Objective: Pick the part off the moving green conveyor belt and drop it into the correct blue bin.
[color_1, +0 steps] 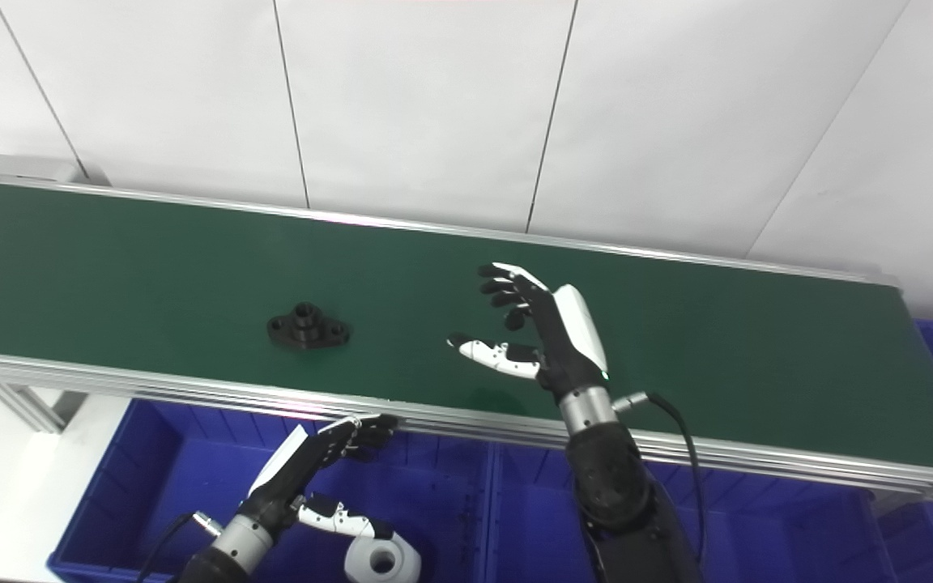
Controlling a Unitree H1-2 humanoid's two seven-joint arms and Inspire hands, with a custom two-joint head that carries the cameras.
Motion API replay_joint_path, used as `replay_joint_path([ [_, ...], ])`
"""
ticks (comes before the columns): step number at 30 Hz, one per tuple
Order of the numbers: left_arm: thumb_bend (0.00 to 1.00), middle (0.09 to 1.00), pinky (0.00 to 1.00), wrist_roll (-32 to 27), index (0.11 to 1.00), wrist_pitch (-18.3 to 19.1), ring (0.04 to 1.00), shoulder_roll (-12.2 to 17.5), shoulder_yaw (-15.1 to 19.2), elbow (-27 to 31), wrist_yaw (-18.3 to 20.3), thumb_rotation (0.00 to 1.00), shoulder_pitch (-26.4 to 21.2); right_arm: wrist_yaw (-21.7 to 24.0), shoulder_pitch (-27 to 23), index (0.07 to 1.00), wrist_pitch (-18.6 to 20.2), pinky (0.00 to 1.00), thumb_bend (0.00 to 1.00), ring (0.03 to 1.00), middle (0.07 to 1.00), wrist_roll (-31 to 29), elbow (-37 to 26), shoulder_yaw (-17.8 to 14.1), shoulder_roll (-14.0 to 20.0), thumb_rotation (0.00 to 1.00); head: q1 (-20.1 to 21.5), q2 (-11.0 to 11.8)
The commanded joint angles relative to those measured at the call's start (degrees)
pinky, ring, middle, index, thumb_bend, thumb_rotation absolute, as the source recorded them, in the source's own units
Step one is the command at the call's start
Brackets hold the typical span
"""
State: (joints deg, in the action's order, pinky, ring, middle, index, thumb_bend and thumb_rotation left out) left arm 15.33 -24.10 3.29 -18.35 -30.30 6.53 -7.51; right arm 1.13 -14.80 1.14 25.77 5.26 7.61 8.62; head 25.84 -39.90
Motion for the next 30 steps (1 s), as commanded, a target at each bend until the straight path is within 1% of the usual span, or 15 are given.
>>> replay_joint_path([
  [1,0.72,0.793,0.7,0.2,0.787,-2.5,0.768,0.1,-0.3,1.2,0.0,0.03,-1.8,1.0,-4.2,0.785,1.5,0.61,0.71,0.701,0.735,1.8,0.1,1.2,1.2,0.31,-0.5,-0.2],
  [4,0.72,0.796,0.71,0.8,0.79,-1.9,0.77,0.3,-0.4,1.6,0.2,0.06,-1.8,1.4,-6.1,0.785,1.6,0.6,0.71,0.69,0.726,3.0,1.5,2.5,1.5,0.31,-1.0,-0.2],
  [7,0.72,0.797,0.71,0.3,0.79,-2.2,0.771,0.3,-0.4,1.7,0.6,0.06,-1.8,2.3,-7.9,0.785,2.4,0.59,0.72,0.683,0.717,3.6,2.6,3.6,1.4,0.32,-1.3,-0.2],
  [9,0.72,0.795,0.73,0.3,0.787,-2.4,0.781,0.3,-0.5,1.8,0.7,0.04,-1.8,3.0,-9.2,0.783,3.1,0.59,0.73,0.683,0.715,4.5,3.2,4.5,1.4,0.32,-1.3,-0.2],
  [11,0.71,0.792,0.74,0.1,0.784,-2.6,0.786,0.5,-0.7,1.6,0.9,0.04,-2.0,3.9,-10.5,0.788,3.7,0.61,0.73,0.687,0.719,5.4,4.0,5.8,1.4,0.33,-1.3,-0.2],
  [15,0.72,0.787,0.74,-0.3,0.782,-2.8,0.787,0.6,-1.1,1.2,1.1,0.05,-2.2,4.9,-12.7,0.787,4.0,0.64,0.74,0.692,0.722,7.1,6.1,7.9,1.6,0.31,-1.5,0.0],
  [19,0.72,0.785,0.74,-0.7,0.781,-2.8,0.785,0.6,-1.7,1.4,1.2,0.05,-2.2,5.2,-14.3,0.782,3.2,0.65,0.74,0.704,0.719,8.5,8.7,9.5,1.7,0.3,-2.0,0.1],
  [22,0.72,0.784,0.74,-0.9,0.78,-2.8,0.78,0.5,-2.1,1.2,0.9,0.06,-2.3,5.5,-15.6,0.786,3.5,0.65,0.74,0.709,0.726,9.8,10.3,10.9,1.7,0.31,-2.4,0.3],
  [30,0.71,0.787,0.72,-1.3,0.781,-2.8,0.773,0.3,-2.7,0.8,0.5,0.05,-2.5,6.2,-18.4,0.791,3.4,0.66,0.74,0.73,0.746,12.2,13.8,13.4,1.7,0.32,-2.5,0.3],
])
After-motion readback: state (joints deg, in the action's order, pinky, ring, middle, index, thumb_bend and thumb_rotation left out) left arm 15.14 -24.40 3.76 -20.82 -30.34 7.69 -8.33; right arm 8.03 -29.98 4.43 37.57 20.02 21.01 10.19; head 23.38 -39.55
